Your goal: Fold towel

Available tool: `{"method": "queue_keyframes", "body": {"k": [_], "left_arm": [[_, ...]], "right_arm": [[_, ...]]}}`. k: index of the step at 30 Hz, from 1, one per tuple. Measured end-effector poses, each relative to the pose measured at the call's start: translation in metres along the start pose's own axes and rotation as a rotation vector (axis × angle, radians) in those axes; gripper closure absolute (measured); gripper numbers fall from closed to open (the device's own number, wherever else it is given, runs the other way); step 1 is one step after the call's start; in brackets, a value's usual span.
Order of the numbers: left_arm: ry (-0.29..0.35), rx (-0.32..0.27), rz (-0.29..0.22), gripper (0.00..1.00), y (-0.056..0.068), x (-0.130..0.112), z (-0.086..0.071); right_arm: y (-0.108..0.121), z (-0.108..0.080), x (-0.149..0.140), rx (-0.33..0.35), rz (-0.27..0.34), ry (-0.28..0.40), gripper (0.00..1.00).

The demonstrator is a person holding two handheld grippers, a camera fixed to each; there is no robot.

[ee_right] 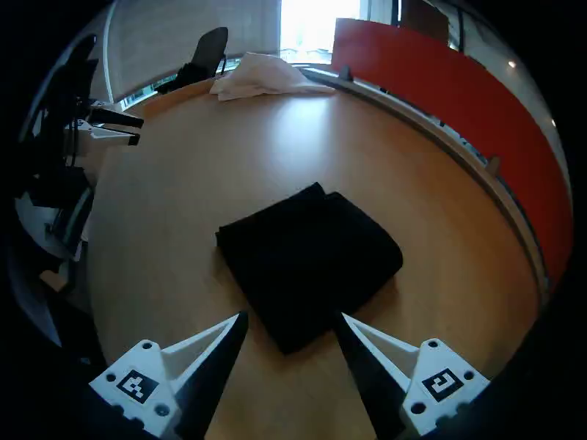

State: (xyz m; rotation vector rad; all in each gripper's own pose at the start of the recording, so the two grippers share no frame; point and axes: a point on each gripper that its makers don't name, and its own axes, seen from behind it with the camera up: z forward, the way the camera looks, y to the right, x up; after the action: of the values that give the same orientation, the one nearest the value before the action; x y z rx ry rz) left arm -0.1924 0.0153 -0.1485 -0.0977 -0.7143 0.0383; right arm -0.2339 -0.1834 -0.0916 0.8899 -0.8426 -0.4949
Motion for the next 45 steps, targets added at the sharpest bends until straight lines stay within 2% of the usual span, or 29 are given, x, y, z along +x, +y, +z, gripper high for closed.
{"method": "queue_keyframes", "body": {"k": [15,18,26,33,41,45], "left_arm": [[-0.01,-0.005,-0.001,0.03,0.001,-0.004,0.003],[-0.011,-0.005,-0.003,0.03,0.0,-0.003,0.004],[-0.012,-0.008,0.0,0.03,0.001,-0.002,0.006],[-0.013,-0.009,-0.001,0.03,0.003,-0.003,0.007],[-0.013,-0.009,0.002,0.03,0.003,-0.002,0.007],[-0.013,-0.009,0.0,0.03,0.003,-0.002,0.008]], "right_arm": [[-0.003,0.009,-0.035,-0.005,0.024,-0.062,0.42],[-0.003,0.009,-0.038,-0.005,0.027,-0.066,0.44],[-0.004,0.01,-0.04,0.007,0.049,-0.066,0.64],[-0.003,0.011,-0.042,0.007,0.061,-0.063,0.7],[-0.003,0.01,-0.043,0.005,0.071,-0.06,0.89],[-0.002,0.008,-0.042,0.001,0.071,-0.059,0.93]]}}
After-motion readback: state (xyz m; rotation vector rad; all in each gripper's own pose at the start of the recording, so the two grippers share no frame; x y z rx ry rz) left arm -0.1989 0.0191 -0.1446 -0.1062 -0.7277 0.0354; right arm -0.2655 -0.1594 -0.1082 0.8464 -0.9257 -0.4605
